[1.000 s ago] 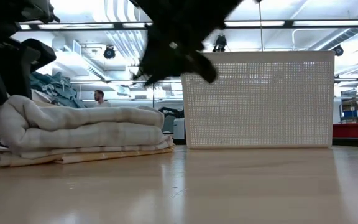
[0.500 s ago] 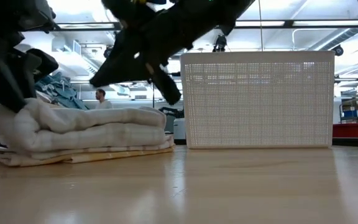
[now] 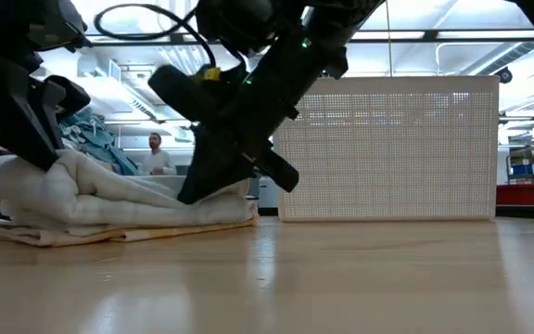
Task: Fold towel
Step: Stack the light gray patterned towel on top of the brown patterned towel
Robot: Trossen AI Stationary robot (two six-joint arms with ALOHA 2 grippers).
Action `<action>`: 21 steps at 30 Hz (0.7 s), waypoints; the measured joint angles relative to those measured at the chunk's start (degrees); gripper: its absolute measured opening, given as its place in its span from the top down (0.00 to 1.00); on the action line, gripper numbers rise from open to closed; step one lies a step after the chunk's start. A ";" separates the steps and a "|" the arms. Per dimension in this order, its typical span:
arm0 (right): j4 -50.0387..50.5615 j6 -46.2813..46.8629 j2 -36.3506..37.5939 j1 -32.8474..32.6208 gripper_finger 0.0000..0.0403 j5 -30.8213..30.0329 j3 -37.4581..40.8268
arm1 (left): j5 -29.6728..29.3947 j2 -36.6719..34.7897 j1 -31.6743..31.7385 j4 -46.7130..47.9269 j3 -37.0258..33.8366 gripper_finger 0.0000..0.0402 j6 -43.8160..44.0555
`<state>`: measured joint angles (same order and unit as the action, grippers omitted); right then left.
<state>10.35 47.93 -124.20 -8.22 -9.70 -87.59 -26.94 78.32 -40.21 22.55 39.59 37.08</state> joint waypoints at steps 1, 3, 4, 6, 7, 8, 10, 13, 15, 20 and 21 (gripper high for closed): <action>0.62 -0.35 0.07 0.44 1.00 -0.08 -0.13 | -0.05 0.04 -0.02 0.00 -0.13 0.92 0.30; 1.47 -0.53 0.21 1.18 1.00 -0.37 -0.22 | 0.00 0.35 -0.02 -0.07 -0.46 0.94 1.25; 1.48 -0.56 0.25 1.46 1.00 -0.51 -0.24 | 0.26 0.45 -0.02 -0.08 -0.74 0.94 1.70; 1.79 -1.00 0.36 1.83 1.00 -0.63 -0.24 | 1.33 1.04 -0.06 -1.09 -1.32 0.95 2.39; 2.04 -1.02 0.44 2.05 1.00 -0.65 -0.24 | 1.67 1.36 -0.18 -1.73 -1.67 0.95 2.98; 2.44 -1.01 0.61 2.30 1.00 -0.66 -0.24 | 1.88 1.55 -0.26 -2.44 -2.03 0.95 3.52; 3.74 -1.06 0.78 2.77 1.00 -1.48 -0.24 | 2.02 1.79 -0.33 -4.78 -2.51 0.94 4.08; 5.74 -1.07 0.87 3.29 1.00 -2.36 -0.24 | 1.74 1.69 -0.31 -7.68 -2.60 0.93 3.96; 6.50 -1.01 0.87 3.39 1.00 -2.56 -0.24 | 1.02 1.56 -0.37 -7.82 -1.74 0.92 3.69; 7.66 -1.09 2.33 3.41 1.00 -3.08 -0.19 | 0.87 1.04 -0.39 -8.16 0.47 0.89 3.89; 7.97 -1.17 2.97 3.41 1.00 -3.47 -0.19 | 0.85 0.93 -0.39 -8.13 0.69 0.88 4.11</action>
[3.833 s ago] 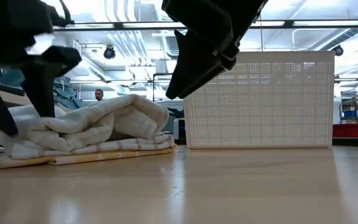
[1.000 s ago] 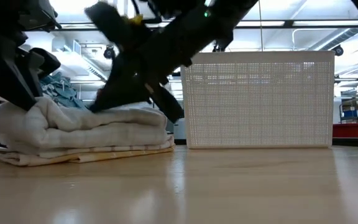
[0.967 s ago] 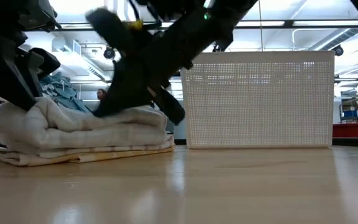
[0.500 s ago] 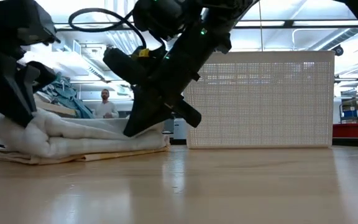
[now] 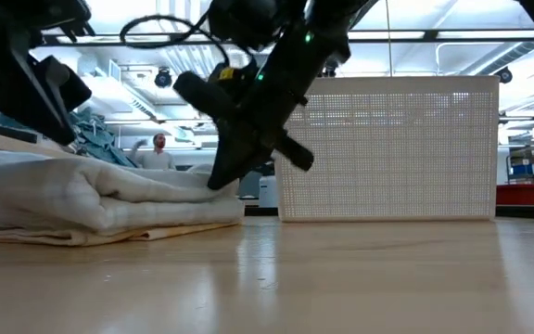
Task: Fold towel
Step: Stack the light gray patterned towel on top of the brown patterned towel
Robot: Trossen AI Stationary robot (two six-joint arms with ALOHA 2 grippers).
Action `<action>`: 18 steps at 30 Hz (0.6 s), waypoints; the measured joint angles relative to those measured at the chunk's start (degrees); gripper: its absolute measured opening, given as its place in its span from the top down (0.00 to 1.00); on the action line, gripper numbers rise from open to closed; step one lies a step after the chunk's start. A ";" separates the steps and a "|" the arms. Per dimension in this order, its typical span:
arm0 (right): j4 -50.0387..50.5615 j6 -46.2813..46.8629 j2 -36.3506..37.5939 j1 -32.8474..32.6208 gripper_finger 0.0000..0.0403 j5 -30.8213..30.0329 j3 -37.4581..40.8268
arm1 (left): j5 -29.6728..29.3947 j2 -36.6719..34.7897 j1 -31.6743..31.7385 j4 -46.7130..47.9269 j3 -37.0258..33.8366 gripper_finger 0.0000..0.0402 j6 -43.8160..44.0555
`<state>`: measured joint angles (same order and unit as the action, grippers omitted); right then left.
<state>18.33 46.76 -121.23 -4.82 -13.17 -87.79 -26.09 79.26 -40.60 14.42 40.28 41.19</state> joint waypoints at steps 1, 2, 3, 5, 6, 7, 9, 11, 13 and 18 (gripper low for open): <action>0.79 -0.12 0.68 0.00 1.00 -0.57 0.00 | -0.03 -0.05 0.00 -0.27 0.20 0.88 0.07; 1.70 -0.25 1.43 0.00 1.00 -1.13 0.00 | -0.02 -0.07 0.00 -1.08 0.22 0.87 0.08; 2.58 -0.35 2.09 0.00 1.00 -1.69 0.00 | -0.04 -0.08 0.00 -1.73 0.23 0.87 0.11; 4.11 -0.86 3.47 0.02 1.00 -2.18 0.00 | -0.02 -0.13 0.00 -3.24 0.23 0.85 0.28; 5.23 -0.96 4.08 0.01 1.00 -2.24 0.00 | 0.17 -0.14 0.00 -4.20 0.23 0.85 0.53; 5.64 -0.98 4.45 0.00 1.00 -2.31 0.00 | 0.79 -0.21 0.02 -4.90 0.23 0.84 0.65; 6.29 -1.21 5.42 -0.12 1.00 -2.29 0.00 | 2.10 -0.76 0.01 -5.40 0.23 0.83 0.73; 5.70 -1.42 5.87 -0.50 1.00 -2.29 0.02 | 2.16 -2.01 0.00 -5.12 0.28 0.83 0.83; 4.65 -1.67 6.06 -1.10 1.00 -2.19 0.02 | 1.30 -4.10 -0.13 -1.90 0.32 0.83 1.12; -1.30 -2.53 6.03 -3.08 1.00 -1.53 0.04 | -4.49 -8.18 0.01 12.59 0.17 0.86 5.97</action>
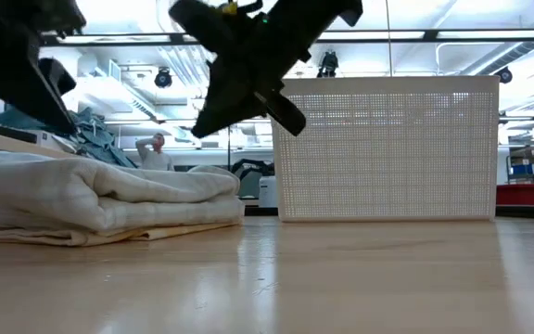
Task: Fold towel
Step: Stack the light gray patterned towel on top of the brown patterned towel
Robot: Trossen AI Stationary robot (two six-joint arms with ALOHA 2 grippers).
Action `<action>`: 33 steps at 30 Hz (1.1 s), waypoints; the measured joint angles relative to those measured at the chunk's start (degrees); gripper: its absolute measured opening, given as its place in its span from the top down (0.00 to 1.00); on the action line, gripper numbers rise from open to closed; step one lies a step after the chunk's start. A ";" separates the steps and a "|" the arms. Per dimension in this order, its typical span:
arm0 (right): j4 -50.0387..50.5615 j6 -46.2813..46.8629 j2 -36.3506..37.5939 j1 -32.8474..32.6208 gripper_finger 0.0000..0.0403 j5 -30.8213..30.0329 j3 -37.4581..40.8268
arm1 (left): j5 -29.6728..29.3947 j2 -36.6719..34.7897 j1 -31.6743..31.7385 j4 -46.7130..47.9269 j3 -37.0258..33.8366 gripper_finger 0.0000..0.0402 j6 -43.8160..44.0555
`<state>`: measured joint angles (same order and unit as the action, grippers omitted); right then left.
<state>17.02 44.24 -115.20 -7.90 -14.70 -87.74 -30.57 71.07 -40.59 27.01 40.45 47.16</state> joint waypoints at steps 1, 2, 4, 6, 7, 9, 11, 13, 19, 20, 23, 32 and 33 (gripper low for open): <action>-0.81 -0.08 0.00 -0.36 1.00 0.12 0.00 | -1.19 -0.61 0.02 3.18 0.00 0.87 1.31; -1.25 -0.09 0.00 -0.68 1.00 0.12 0.00 | -2.31 -1.06 0.05 6.37 0.00 0.88 2.90; -2.62 -0.16 -0.09 -1.14 1.00 0.15 0.00 | -3.35 -1.36 0.65 11.93 -0.29 0.90 5.80; -3.75 -0.57 -0.11 -1.52 1.00 0.13 0.00 | -3.03 -1.14 1.30 13.76 -1.23 0.92 6.89; -4.49 -0.62 -0.11 -1.63 1.00 0.15 0.00 | -2.66 -0.87 1.50 13.75 -1.89 0.93 6.99; -5.41 -0.66 -0.11 -1.80 1.00 0.94 0.00 | -1.18 -0.12 1.66 12.90 -3.65 0.94 7.45; -5.73 -0.72 -0.11 -1.87 1.00 1.71 0.00 | 0.12 0.64 1.65 11.05 -5.54 0.95 8.60; -5.68 -0.84 -0.11 -1.98 1.00 1.75 0.00 | 0.66 1.18 1.71 8.61 -7.19 0.96 10.23; -6.75 -1.88 -0.15 -2.00 1.00 4.88 0.00 | 1.14 1.52 1.72 -7.06 -10.28 0.97 10.32; -7.25 -2.32 -0.15 -2.00 1.00 5.51 0.00 | 0.68 1.52 1.78 -9.05 -10.37 0.98 10.23; -8.42 -3.31 -0.17 -2.00 1.00 6.47 0.00 | -0.02 1.72 2.13 -15.22 -10.47 0.98 10.02; -8.79 -3.35 -0.20 -2.36 1.00 9.65 0.00 | -0.11 1.11 2.28 -12.38 -7.07 1.00 8.05; -8.77 -3.34 -0.20 -2.55 1.00 10.23 0.00 | -0.15 1.11 2.28 -8.85 -6.23 1.00 8.55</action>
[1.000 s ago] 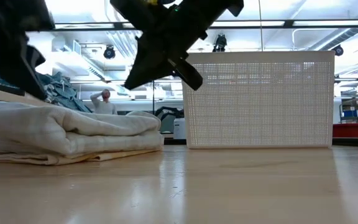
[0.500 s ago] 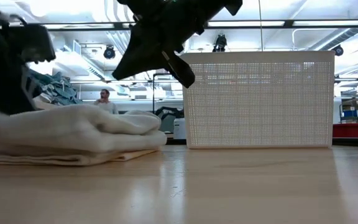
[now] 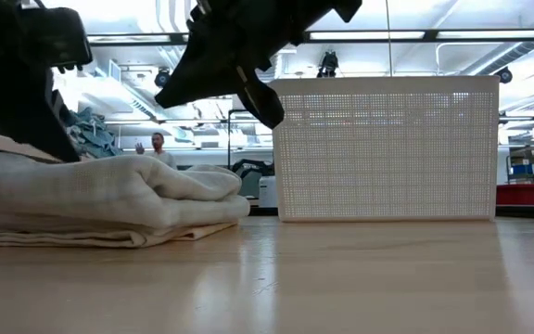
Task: Fold towel
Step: Stack the light gray patterned towel on top of the brown patterned towel
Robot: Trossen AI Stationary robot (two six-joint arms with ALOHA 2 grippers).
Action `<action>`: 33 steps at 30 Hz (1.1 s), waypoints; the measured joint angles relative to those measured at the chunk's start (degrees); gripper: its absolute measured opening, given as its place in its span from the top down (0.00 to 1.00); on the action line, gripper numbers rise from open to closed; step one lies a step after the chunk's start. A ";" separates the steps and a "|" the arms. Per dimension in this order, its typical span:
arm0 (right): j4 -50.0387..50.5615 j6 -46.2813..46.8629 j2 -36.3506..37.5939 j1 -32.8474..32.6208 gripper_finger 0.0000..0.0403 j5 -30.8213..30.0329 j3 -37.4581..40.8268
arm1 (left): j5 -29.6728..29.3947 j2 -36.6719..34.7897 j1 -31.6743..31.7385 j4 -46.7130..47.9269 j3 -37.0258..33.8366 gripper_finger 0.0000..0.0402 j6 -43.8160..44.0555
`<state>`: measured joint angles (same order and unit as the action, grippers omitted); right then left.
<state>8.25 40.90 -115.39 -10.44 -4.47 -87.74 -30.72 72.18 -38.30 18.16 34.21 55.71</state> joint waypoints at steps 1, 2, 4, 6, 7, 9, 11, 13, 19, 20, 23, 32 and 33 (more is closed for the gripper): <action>0.01 -0.01 0.00 -0.22 1.00 0.41 0.00 | 0.02 -0.02 0.00 3.55 0.83 1.00 0.62; 0.20 0.01 0.00 -0.50 1.00 0.54 0.00 | 0.21 0.00 0.00 7.14 1.63 1.00 1.04; 0.44 -0.01 0.00 -1.01 1.00 0.55 0.17 | 0.86 0.00 0.06 13.05 2.75 1.00 1.92; 0.43 0.01 0.00 -1.32 1.00 0.26 0.51 | 0.76 0.00 0.07 16.66 2.99 1.00 2.26; 0.44 0.00 0.00 -1.37 1.00 -0.06 0.75 | 0.41 0.00 0.07 17.04 2.78 1.00 2.22; 0.40 0.41 -0.44 -1.35 1.00 -1.25 1.16 | 0.13 0.00 0.23 16.14 1.40 1.00 2.22; 0.31 1.63 -1.45 -1.31 1.00 -1.50 1.19 | 0.25 0.04 0.35 14.51 -0.10 1.00 2.92; -0.44 2.78 -3.37 -1.31 1.00 -1.35 1.26 | 0.93 0.03 0.35 10.26 -1.59 1.00 3.63; 0.78 5.60 -6.53 -1.36 1.00 1.51 1.23 | 4.29 0.04 0.33 -4.35 -4.59 1.00 3.79; 1.55 5.64 -6.54 -1.35 1.00 2.66 1.20 | 4.64 0.05 0.33 -5.96 -4.74 1.00 3.78; 6.52 5.68 -6.54 -1.44 1.00 4.73 1.13 | 5.77 0.07 0.33 -9.98 -4.75 1.00 3.78; 19.41 1.49 -4.51 -2.20 1.00 4.97 1.03 | 13.62 0.07 0.33 -11.20 -0.46 1.00 -2.13; 19.56 1.03 -4.15 -2.20 1.00 4.99 1.07 | 12.84 0.07 0.33 -11.18 -0.01 1.00 -3.33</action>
<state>27.81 41.93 -119.54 -12.64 0.51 -86.67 -17.88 72.25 -37.98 6.98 34.20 52.38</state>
